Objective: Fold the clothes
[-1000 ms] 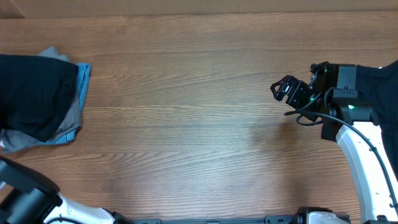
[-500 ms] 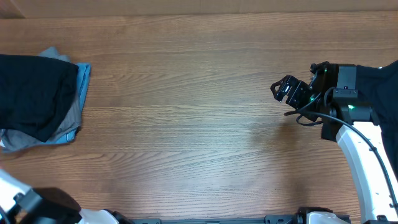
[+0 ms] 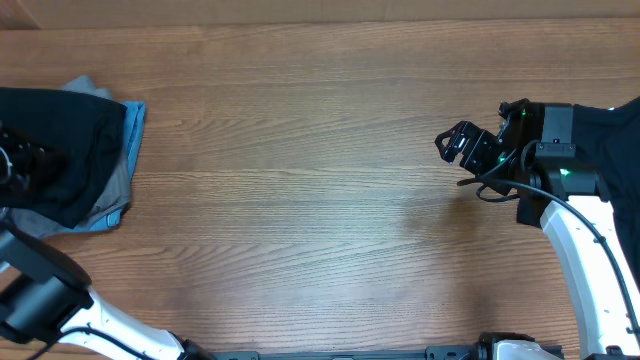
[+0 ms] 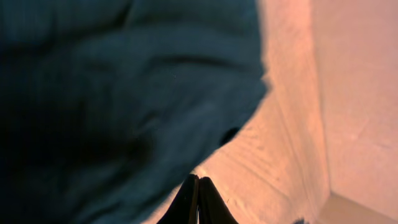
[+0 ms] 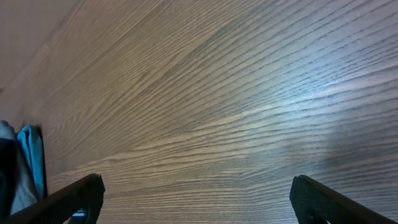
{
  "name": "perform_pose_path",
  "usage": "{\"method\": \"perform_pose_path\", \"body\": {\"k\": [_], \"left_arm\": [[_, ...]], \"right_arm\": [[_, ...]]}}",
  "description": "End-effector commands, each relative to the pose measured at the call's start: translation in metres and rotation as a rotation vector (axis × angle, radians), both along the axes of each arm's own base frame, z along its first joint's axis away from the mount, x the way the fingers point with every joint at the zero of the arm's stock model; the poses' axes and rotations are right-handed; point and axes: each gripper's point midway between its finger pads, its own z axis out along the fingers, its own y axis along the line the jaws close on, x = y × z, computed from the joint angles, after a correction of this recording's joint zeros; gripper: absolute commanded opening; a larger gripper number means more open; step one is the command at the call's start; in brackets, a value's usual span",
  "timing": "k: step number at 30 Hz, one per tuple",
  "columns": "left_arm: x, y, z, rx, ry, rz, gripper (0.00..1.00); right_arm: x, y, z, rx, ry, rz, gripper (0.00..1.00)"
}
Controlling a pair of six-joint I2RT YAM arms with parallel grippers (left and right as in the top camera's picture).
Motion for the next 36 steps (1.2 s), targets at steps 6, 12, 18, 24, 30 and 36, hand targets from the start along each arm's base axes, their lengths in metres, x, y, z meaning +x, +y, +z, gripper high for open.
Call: {"method": "perform_pose_path", "body": {"k": [6,12,18,24,30,36], "left_arm": [[-0.022,-0.016,-0.106,-0.213,0.059,-0.053,0.04],[-0.036,-0.020,-0.147,-0.320,-0.051,0.033,0.04],[-0.032,-0.007,-0.118,-0.411,-0.193,0.093,0.04],[-0.001,-0.002,-0.007,-0.483,-0.518,0.038,0.06],[0.009,0.005,0.096,-0.298,-0.627,-0.019,0.08],[0.004,0.032,0.078,-0.047,-0.436,0.080,0.09]], "right_arm": [[0.000,-0.003,-0.002,-0.010,0.001,-0.007,1.00],[0.000,-0.003,-0.002,-0.010,0.001,-0.007,1.00],[0.000,-0.003,-0.002,-0.010,0.001,-0.007,1.00],[0.000,-0.003,-0.002,-0.010,0.001,-0.007,1.00],[0.000,-0.003,-0.002,-0.010,0.001,-0.007,1.00],[0.000,-0.003,-0.002,-0.010,0.001,-0.007,1.00]]}}
